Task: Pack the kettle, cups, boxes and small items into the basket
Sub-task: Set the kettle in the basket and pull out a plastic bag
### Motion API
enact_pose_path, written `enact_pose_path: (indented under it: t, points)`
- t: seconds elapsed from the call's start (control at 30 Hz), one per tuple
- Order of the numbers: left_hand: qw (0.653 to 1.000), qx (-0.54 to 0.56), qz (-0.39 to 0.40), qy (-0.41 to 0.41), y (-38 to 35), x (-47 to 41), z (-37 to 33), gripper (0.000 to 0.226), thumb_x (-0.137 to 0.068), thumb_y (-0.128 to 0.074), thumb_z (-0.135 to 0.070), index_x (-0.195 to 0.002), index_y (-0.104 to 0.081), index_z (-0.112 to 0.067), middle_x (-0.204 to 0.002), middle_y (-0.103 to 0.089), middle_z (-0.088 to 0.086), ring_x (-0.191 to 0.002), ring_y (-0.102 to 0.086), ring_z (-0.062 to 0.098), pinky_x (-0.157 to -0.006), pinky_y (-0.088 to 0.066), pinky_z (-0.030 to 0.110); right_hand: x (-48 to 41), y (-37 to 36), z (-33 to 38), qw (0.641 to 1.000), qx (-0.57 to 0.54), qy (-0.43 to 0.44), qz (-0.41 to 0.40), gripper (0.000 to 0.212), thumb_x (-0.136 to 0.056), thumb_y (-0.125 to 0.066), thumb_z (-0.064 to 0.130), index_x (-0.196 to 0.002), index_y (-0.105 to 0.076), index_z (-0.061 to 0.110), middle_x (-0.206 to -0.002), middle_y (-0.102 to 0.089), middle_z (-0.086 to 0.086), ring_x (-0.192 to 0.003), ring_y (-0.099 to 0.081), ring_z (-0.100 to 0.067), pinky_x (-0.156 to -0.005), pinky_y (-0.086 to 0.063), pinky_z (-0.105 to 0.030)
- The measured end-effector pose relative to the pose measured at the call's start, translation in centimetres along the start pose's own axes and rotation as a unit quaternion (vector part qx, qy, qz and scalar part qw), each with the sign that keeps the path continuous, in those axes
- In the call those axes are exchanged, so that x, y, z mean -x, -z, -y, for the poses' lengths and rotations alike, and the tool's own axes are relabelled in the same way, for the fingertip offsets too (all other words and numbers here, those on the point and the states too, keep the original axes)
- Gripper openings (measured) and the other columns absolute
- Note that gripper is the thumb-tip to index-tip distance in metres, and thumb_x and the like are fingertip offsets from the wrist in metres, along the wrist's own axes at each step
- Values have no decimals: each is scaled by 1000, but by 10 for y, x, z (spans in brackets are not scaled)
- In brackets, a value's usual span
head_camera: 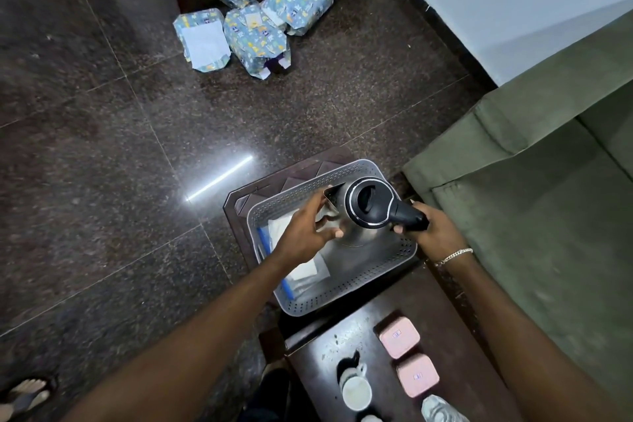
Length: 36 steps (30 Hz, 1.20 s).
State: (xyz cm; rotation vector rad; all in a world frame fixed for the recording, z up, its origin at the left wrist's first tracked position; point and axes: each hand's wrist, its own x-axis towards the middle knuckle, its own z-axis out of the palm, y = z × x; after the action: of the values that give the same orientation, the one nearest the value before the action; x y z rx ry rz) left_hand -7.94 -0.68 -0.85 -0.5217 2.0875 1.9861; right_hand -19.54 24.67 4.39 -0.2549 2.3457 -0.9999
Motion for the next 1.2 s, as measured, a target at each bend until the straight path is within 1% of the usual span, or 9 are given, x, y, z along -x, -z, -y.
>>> enact_pose_path:
  t: [0.1, 0.23, 0.37, 0.5, 0.67, 0.8, 0.93, 1.03, 1.2]
  points:
    - [997, -73, -8, 6, 8, 0, 7, 89, -83, -76, -1, -139, -38, -58, -141, -49, -30, -126, -46, -18, -101, -45, 12, 2, -4, -8, 1000, 4, -20, -24, 34, -74, -83, 18, -99, -61, 23, -92, -69, -3, -87, -64, -20, -79, -50, -27]
    - [925, -367, -58, 78, 19, -3, 24, 89, -83, -76, -5, -157, -27, -14, -154, -39, 18, -138, -37, 37, -113, -35, 44, 22, -17, -19, 984, -1, -72, -164, 77, -69, -86, 9, -135, -47, 19, -130, -53, -12, -116, -57, -31, -104, -47, -47]
    - [835, -525, -47, 158, 26, 0, 36, 76, -87, -74, -15, -149, -30, -5, -139, -48, 24, -123, -43, 44, -100, -44, 51, 62, -54, -20, 937, -49, -117, -326, 64, -74, -83, 13, -127, -48, 18, -109, -47, -6, -88, -59, -31, -88, -54, -41]
    - [793, -583, -62, 164, 28, 1, 42, 59, -88, -74, -21, -135, -44, -3, -133, -54, 23, -122, -44, 41, -100, -44, 50, 100, -105, -16, 940, -84, -144, -297, 50, -78, -80, 12, -120, -52, 12, -98, -52, -6, -75, -60, -26, -72, -47, -18]
    - [834, -511, -57, 199, 33, -6, 35, 36, -90, -72, -36, -109, -67, -7, -127, -59, 15, -124, -39, 39, -100, -38, 50, 133, -155, -1, 971, -100, -120, -183, 21, -82, -76, 9, -94, -62, 18, -91, -60, -2, -76, -59, -8, -72, -52, -26]
    - [882, -410, -5, 232, 38, -2, 12, 44, -88, -76, -41, -110, -68, -3, -123, -65, 15, -121, -55, 34, -97, -41, 41, 140, -166, 18, 992, -76, -67, -82, 13, -82, -75, 20, -90, -65, 22, -95, -61, 5, -81, -62, -4, -77, -53, -27]
    - [924, -296, 42, 238, 37, 21, -14, 43, -79, -82, -36, -101, -70, -1, -105, -74, 16, -95, -72, 32, -71, -48, 32, 140, -162, 44, 999, 0, 9, -32, 54, -78, -68, 49, -124, -57, 24, -124, -54, 10, -115, -52, -10, -100, -46, -29]
    - [948, -212, 55, 231, 24, 44, -34, 56, -65, -80, -39, -104, -72, 1, -102, -76, 19, -90, -74, 31, -78, -58, 41, 143, -153, 60, 998, 48, 17, -29, 73, -71, -64, 59, -132, -54, 21, -127, -53, 4, -117, -51, -16, -101, -44, -34]
    - [977, -85, 83, 176, -3, 76, -65, 42, -77, -84, -50, -72, -58, -17, -62, -59, -2, -58, -55, 12, -57, -42, 26, 166, -129, 68, 996, -25, 19, -85, 18, -83, -73, 24, -99, -72, 16, -92, -66, 4, -88, -65, -14, -77, -44, -18]
